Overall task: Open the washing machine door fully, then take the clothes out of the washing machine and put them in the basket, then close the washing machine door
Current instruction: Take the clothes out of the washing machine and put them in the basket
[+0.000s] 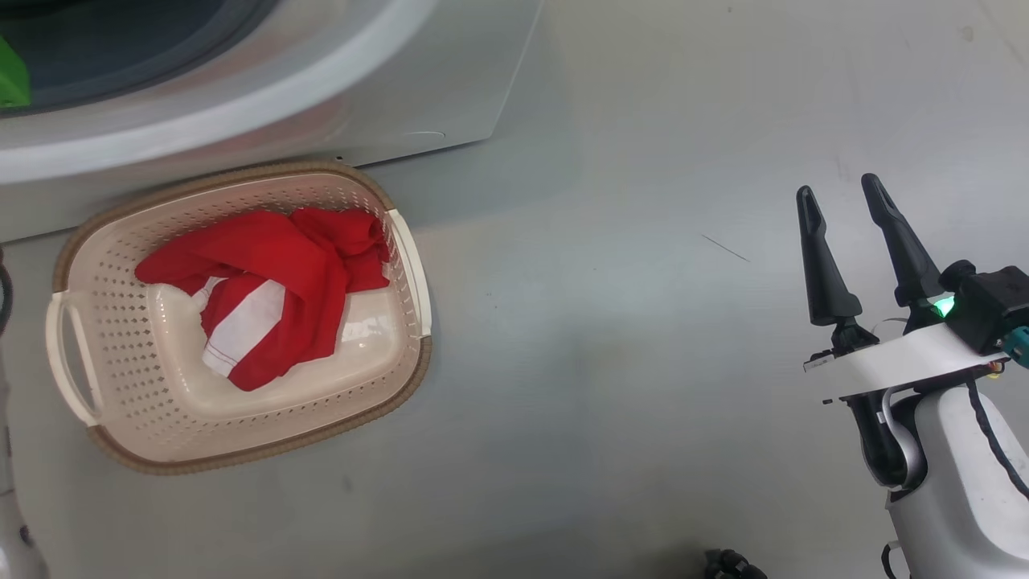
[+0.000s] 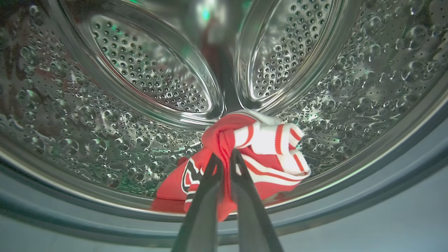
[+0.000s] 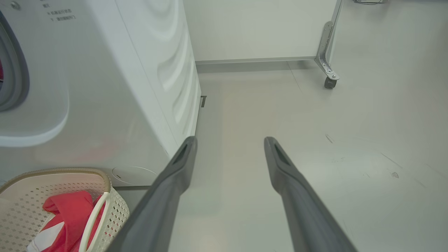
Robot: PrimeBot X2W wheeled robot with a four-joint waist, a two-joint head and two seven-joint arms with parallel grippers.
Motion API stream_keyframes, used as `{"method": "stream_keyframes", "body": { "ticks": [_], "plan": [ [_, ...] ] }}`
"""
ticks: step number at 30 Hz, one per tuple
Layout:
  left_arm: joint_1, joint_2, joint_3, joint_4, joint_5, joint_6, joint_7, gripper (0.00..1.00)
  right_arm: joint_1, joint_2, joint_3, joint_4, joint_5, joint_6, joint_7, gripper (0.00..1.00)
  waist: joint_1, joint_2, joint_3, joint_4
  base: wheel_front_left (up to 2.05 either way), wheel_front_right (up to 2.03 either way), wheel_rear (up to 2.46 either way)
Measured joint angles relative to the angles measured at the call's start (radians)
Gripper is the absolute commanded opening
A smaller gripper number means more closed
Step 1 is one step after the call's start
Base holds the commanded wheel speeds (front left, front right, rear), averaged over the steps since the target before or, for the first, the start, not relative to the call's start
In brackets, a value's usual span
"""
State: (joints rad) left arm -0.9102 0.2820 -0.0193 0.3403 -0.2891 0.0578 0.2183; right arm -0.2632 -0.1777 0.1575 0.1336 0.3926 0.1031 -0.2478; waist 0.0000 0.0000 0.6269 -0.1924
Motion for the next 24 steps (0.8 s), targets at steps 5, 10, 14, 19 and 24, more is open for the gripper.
{"method": "stream_keyframes", "body": {
  "ticks": [5, 10, 14, 19, 24],
  "plan": [
    [0.073, -0.029, 0.008, -0.042, 0.0, 0.009, -0.084, 0.0, 0.001, -0.005, -0.002, -0.003, -0.009, 0.0, 0.0, 1.0, 0.0, 0.0, -0.026, 0.031, 0.0, 0.0, 0.0],
    [0.155, -0.064, 0.015, -0.085, -0.001, 0.018, -0.161, 0.0, 0.008, -0.006, -0.003, -0.003, -0.018, 0.0, -0.005, 1.0, 0.0, 0.0, -0.058, 0.054, 0.0, 0.0, 0.0],
    [0.232, -0.088, 0.016, -0.112, -0.001, 0.027, -0.216, 0.0, 0.012, -0.007, -0.003, -0.002, -0.021, -0.001, -0.005, 1.0, 0.0, 0.0, -0.088, 0.068, 0.0, 0.0, 0.0],
    [0.325, -0.109, -0.002, -0.125, 0.009, 0.03, -0.26, 0.0, 0.037, -0.008, -0.004, 0.005, -0.026, -0.003, -0.005, 1.0, 0.0, 0.0, -0.131, 0.084, 0.0, 0.0, 0.0],
    [0.414, -0.149, -0.03, -0.128, 0.009, 0.03, -0.299, 0.0, 0.069, -0.01, -0.008, 0.014, -0.027, -0.011, -0.005, 1.0, 0.0, 0.0, -0.18, 0.1, 0.0, 0.0, 0.0]
  ]
}}
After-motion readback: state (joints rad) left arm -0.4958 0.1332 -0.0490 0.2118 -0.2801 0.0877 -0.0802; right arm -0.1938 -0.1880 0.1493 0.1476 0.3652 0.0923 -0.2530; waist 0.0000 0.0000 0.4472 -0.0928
